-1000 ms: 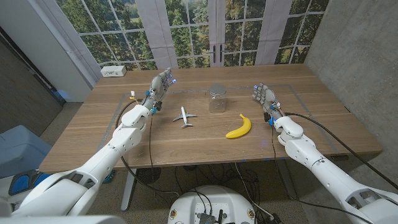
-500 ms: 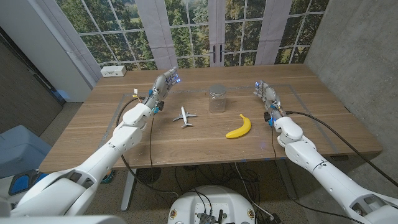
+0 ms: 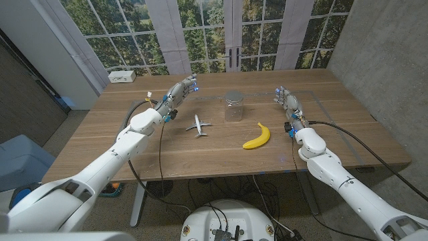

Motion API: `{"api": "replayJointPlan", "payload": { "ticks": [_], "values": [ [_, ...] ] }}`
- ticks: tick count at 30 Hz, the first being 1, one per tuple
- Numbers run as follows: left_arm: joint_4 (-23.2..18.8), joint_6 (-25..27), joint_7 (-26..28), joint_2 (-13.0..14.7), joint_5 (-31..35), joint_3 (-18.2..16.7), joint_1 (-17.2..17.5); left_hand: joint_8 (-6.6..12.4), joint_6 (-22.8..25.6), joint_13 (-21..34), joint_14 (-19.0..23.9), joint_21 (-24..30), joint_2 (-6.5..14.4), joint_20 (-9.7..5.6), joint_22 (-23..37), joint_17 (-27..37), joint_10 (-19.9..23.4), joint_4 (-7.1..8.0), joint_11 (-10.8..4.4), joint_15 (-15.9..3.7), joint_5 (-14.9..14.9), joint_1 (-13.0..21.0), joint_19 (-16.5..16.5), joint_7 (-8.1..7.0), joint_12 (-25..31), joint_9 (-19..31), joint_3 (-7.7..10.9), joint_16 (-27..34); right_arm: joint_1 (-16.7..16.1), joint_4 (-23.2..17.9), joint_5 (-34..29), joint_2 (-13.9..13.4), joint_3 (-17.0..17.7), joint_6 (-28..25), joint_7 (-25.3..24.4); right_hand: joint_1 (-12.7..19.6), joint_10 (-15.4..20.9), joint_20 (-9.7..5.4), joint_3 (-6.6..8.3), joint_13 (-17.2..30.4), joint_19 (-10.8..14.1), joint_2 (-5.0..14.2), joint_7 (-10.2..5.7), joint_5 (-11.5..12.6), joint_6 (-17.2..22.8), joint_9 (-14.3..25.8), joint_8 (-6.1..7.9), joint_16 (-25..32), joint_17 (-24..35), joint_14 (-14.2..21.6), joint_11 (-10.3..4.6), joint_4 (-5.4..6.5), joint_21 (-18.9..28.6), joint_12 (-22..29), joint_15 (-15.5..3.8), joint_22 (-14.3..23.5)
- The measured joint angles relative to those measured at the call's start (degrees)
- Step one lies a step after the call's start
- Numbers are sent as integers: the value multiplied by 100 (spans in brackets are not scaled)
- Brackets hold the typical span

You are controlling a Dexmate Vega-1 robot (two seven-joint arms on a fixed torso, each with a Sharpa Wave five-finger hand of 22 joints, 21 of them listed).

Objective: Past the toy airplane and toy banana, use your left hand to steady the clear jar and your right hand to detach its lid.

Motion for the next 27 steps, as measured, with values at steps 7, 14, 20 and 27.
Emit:
{"api": "replayJointPlan", "payload": {
  "ticks": [7, 14, 20, 27],
  "values": [
    [-155, 126, 7, 153, 255, 107, -71, 0, -54, 0, -35, -52, -81, 152, 0, 0, 0, 0, 0, 72, 0, 140, 69, 54, 0, 27, 0, 0, -73, -77, -28, -11, 36, 14, -65, -1, 31, 21, -16, 0, 20, 1, 8, -21, 53, 0, 0, 0, 1, 0, 32, -16, 0, 0, 0, 0],
    [-279, 275, 0, 292, 543, 238, -196, 0, -175, 0, -72, -150, -188, 332, -1, 0, -31, 1, 31, 177, 0, 248, 73, 175, 1, 26, 0, 0, -126, -130, -53, -17, 69, 26, -123, -9, 31, 21, -16, 0, 20, 130, 9, -21, 52, -1, 0, -1, 1, -1, 32, -63, -44, 0, 0, -1],
    [-308, 369, -86, 363, 719, 353, -336, 0, -266, 26, -126, -231, -279, 397, -1, 27, -92, 1, 93, 230, 0, 338, 32, 267, 1, 39, 0, 0, -150, -151, -75, -17, 84, 28, -165, -7, 31, 42, -33, 1, 42, 128, 30, -21, 72, -1, 0, 29, 1, -1, 31, -80, -44, 0, 0, -1],
    [-286, 473, -276, 415, 899, 488, -528, 0, -401, 27, -214, -349, -398, 466, -1, 27, -237, -4, 114, 319, 0, 457, -19, 276, 1, 53, -44, 1, -173, -181, -98, -15, 102, 28, -218, -5, 31, 62, -40, 1, 61, 126, 30, -21, 72, -1, 0, 31, -27, -1, 31, -86, -44, 0, 0, -1]
  ]
}}
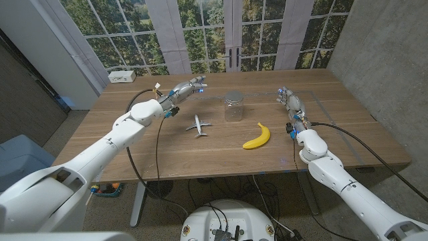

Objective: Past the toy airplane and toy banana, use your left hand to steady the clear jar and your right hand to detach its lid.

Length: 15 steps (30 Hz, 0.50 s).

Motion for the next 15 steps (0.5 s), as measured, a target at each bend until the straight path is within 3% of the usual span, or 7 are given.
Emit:
{"api": "replayJointPlan", "payload": {
  "ticks": [2, 15],
  "values": [
    [20, 37, -80, 16, 63, 58, -76, 0, -9, 0, -27, -14, -30, 0, 0, 0, -41, 16, -2, 27, 0, 30, 0, -9, 0, 0, -16, 0, -8, -13, -11, 2, 6, 0, -20, 73, 0, 0, 0, 0, 0, -73, 0, 0, 0, 0, 0, 0, 0, 0, 0, 0, -33, 0, 0, 0],
    [62, 156, -439, 81, 355, 291, -358, 23, -8, -1, -120, -81, -136, 0, 0, -1, -131, 22, -98, -16, 0, 136, 0, -9, 0, 0, -70, 0, -73, -118, -73, -1, 27, 0, -99, 35, 31, 0, -15, 11, 0, -35, 0, 0, -1, 0, 0, 0, 1, 0, 31, -48, -69, 0, 0, -1]
  ]
}}
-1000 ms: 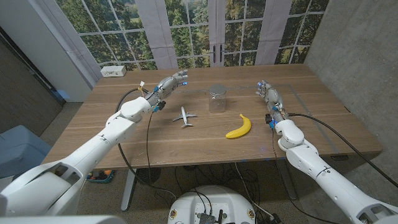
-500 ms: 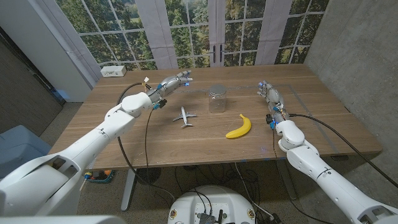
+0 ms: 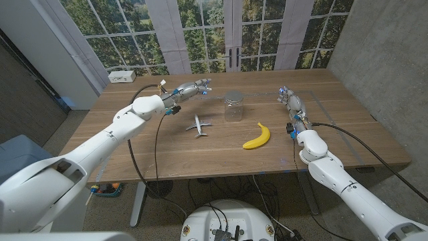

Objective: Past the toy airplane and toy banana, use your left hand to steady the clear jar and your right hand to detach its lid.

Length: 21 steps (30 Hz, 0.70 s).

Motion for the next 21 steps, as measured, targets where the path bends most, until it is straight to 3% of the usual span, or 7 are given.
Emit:
{"api": "replayJointPlan", "payload": {
  "ticks": [5, 8, 15, 21],
  "values": [
    [2, 17, -81, 9, 98, 71, -66, 44, -52, 27, -169, -163, -137, -3, 0, 0, -38, 18, -463, -195, 23, 261, 24, -178, 0, 15, -49, 0, -48, -100, -41, -23, 6, 0, -40, 0, 0, 0, 8, 2, 0, 0, 0, 0, 0, 0, 0, 0, 0, 0, 0, -8, -7, 0, 0, 0],
    [29, 16, -133, 5, 146, 105, -98, 44, -29, 27, -199, -187, -163, -63, 0, 0, -57, 16, -588, -286, 45, 334, 84, -237, 23, 27, -95, 4, -85, -169, -63, -39, 16, -2, -66, 0, 0, 0, -17, 2, 0, 0, -20, 0, 20, 0, 0, 0, 0, 0, 0, -32, -25, 0, 0, 0],
    [110, -22, -216, -36, 242, 185, -162, 87, -45, 27, -198, -231, -183, -83, 0, -1, -61, 16, -652, -285, 45, 440, 104, -296, 23, 26, -141, 4, -178, -313, -111, -75, 46, -19, -124, 0, 1, 0, -1, 2, 0, 0, 0, 0, 41, 0, 0, 0, 1, 0, -1, -47, -49, 0, 0, -1],
    [157, -26, -244, -76, 323, 268, -230, 87, -39, 26, -52, -314, -187, -59, 0, -1, -60, 40, -652, -139, 45, 551, 80, -351, 23, 26, -165, 27, -241, -399, -160, -95, 71, -19, -170, 0, 20, 0, -24, 1, 0, 0, 0, 0, 41, -1, 0, 0, 1, 0, -21, -70, -67, 0, 0, -1]
  ]
}}
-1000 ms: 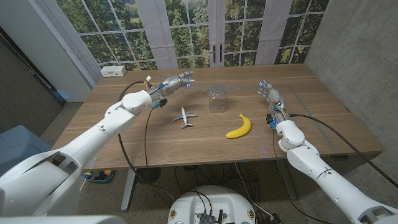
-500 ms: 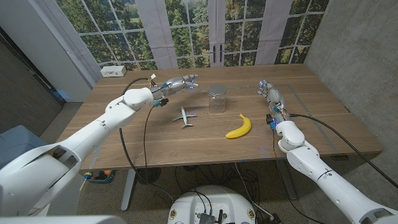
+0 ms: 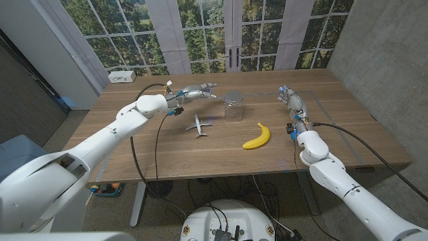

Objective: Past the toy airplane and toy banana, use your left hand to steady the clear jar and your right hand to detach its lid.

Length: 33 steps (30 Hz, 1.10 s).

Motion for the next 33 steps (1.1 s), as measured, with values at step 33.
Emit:
{"api": "replayJointPlan", "payload": {
  "ticks": [33],
  "values": [
    [561, 163, -315, -369, 508, 470, -550, 45, -148, -1, -437, -574, -22, 230, 29, -14, -33, 11, 94, -215, 22, 520, -398, 128, 22, -1, -327, -28, -215, -169, -81, -20, 125, 201, -11, -31, 62, 41, -17, -2, 83, 31, 31, 0, 30, -1, 0, 32, 1, 21, 21, -47, -90, 0, 21, -1]
  ]
}}
